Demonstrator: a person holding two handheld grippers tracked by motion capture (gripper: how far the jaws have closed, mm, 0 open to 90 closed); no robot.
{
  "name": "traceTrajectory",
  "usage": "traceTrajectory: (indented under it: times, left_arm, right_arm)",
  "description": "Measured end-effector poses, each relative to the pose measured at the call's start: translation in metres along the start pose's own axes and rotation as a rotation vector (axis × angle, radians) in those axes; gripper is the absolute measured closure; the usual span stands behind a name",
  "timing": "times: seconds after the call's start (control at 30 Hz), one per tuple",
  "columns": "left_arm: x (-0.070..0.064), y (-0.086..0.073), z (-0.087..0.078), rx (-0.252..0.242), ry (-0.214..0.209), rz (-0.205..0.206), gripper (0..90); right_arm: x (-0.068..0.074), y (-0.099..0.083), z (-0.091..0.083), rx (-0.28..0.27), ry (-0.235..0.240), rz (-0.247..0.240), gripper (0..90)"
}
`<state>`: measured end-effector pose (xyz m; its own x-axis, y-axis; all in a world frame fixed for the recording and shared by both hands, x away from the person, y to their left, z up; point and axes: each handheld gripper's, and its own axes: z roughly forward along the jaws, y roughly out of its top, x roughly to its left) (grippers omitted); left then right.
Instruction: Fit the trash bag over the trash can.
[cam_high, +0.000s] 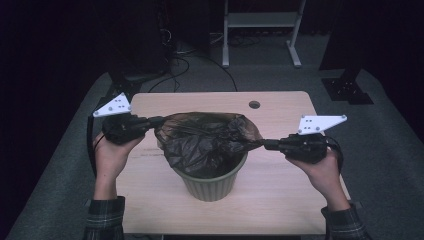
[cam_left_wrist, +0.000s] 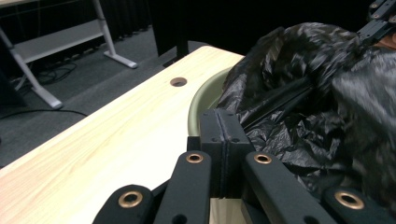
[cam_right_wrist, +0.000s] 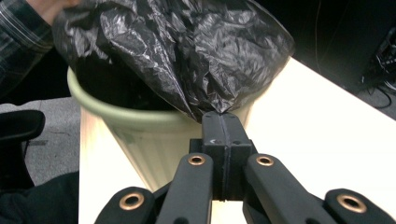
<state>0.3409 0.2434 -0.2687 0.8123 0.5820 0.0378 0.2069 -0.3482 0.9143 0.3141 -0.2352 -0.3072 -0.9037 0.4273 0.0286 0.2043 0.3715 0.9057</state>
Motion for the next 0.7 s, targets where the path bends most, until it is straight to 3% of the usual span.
traceTrajectory:
  times: [0.17,0.33,0.43,0.6,0.67,0.7]
  left_arm:
    - [0.005,-0.021,-0.014,0.008,0.048,-0.036,89.9]
    - [0.01,-0.033,-0.02,0.026,0.086,-0.064,89.9]
    - [0.014,-0.043,-0.025,0.042,0.117,-0.084,89.9]
    - [0.017,-0.051,-0.029,0.038,0.123,-0.098,89.8]
    - [0.017,-0.052,-0.03,0.017,0.103,-0.106,83.2]
    - [0.017,-0.051,-0.03,0.011,0.099,-0.105,78.2]
  right_arm:
    - [-0.002,-0.028,-0.007,0.057,-0.025,0.038,90.0]
    - [-0.007,-0.046,-0.011,0.08,-0.03,0.081,90.0]
    - [-0.009,-0.061,-0.01,0.145,-0.071,0.093,90.0]
    - [-0.014,-0.074,-0.015,0.166,-0.09,0.123,90.0]
    - [-0.016,-0.076,-0.019,0.14,-0.084,0.131,89.4]
    - [-0.016,-0.076,-0.022,0.122,-0.091,0.129,81.9]
